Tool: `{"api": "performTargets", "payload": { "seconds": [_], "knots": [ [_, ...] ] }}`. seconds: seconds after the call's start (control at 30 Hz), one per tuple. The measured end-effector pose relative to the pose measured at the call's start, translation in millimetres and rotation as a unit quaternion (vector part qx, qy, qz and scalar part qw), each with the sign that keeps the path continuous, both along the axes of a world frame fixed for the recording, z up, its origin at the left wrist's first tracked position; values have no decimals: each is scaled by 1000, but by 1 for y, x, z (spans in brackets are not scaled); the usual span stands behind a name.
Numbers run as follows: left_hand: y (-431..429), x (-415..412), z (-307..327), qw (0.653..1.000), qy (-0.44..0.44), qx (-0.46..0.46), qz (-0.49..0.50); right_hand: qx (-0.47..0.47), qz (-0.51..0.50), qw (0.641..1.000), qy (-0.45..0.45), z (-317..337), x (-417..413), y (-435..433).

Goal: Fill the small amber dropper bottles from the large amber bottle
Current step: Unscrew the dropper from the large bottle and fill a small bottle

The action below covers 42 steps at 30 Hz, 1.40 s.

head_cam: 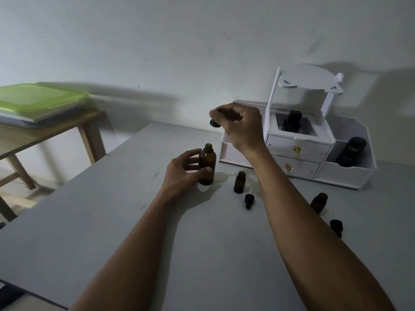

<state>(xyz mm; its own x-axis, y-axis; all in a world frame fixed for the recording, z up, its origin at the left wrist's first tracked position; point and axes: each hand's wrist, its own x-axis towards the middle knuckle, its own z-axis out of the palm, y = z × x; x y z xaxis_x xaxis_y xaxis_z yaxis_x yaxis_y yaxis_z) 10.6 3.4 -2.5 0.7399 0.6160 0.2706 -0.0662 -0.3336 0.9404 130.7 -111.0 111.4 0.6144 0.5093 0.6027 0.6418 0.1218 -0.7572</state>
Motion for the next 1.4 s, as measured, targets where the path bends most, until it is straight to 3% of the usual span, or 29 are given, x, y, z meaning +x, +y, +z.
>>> {"api": "performTargets", "payload": {
  "seconds": [0.1,0.23,0.4,0.5,0.6,0.8,1.4],
  "knots": [
    [-6,0,7,994,-46,66,81,46,-6,999,12,24,-1,-10],
    [-20,-3,26,956,-151,114,224,101,-13,994,44,44,-1,-32],
    [-49,-5,40,954,-198,107,200,94,-20,993,64,40,10,-58],
    [-68,6,30,977,-155,88,115,66,-28,995,64,28,19,-70],
    [-81,19,14,994,-57,83,39,32,-41,997,59,16,26,-78],
    [-88,33,0,994,76,77,-19,-3,-43,997,63,5,34,-85],
    [-87,33,3,991,102,80,-19,-64,-30,996,53,-15,42,-75]
  ]
}}
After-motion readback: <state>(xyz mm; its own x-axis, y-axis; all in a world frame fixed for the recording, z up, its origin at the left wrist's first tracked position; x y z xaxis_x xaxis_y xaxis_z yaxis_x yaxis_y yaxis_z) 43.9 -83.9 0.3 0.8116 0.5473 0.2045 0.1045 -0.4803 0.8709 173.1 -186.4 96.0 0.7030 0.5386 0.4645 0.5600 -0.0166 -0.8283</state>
